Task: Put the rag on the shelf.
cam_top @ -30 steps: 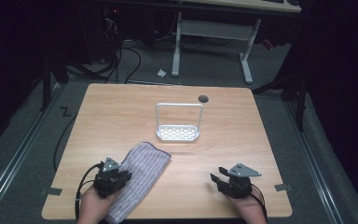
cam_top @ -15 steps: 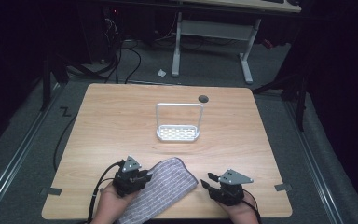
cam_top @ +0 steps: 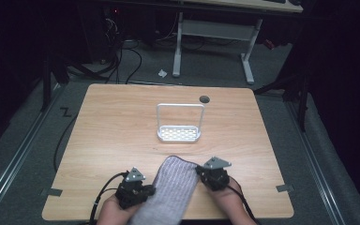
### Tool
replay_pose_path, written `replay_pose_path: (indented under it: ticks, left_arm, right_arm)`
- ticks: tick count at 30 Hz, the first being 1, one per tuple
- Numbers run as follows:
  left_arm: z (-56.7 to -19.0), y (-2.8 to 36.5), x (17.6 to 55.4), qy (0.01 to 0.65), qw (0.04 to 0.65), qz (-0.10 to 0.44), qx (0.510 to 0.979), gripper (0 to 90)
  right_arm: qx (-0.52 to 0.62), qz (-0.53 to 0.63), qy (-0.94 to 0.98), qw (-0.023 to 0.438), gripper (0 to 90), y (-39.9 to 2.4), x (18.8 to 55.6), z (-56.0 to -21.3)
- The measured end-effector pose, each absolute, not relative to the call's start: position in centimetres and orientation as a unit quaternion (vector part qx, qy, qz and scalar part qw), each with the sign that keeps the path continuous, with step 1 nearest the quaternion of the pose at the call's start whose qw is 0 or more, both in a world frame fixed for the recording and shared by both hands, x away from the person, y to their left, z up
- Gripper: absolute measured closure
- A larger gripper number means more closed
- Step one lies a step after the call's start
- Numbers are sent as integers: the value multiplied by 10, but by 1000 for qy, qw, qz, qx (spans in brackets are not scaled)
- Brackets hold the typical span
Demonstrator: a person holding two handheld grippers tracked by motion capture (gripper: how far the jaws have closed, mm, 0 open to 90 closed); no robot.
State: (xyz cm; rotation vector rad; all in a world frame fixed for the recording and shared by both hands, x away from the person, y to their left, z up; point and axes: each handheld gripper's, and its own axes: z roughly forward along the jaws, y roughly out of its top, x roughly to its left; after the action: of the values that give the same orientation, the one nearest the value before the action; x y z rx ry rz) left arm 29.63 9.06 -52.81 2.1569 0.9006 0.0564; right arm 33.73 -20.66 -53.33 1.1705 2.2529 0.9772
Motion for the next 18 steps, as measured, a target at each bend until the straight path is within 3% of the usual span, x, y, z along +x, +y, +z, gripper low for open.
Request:
replay_pose_path:
  ticks: [7, 9, 11, 14, 18]
  left_arm:
    - [-522, 60, 323, 342, 422, 76, 836, 758]
    - [-528, 50, 331, 337, 422, 81, 838, 758]
    - [-533, 44, 332, 334, 411, 70, 846, 757]
    - [-536, 40, 327, 331, 413, 65, 846, 748]
    - [-536, 35, 317, 333, 417, 47, 844, 746]
  right_arm:
    - [409, 389, 805, 185, 590, -198, 317, -517]
    - [405, 377, 810, 194, 563, -193, 310, -522]
    - [410, 360, 812, 208, 612, -193, 309, -527]
    - [415, 362, 812, 194, 824, -198, 311, -538]
    - [409, 356, 814, 206, 858, -205, 310, -531]
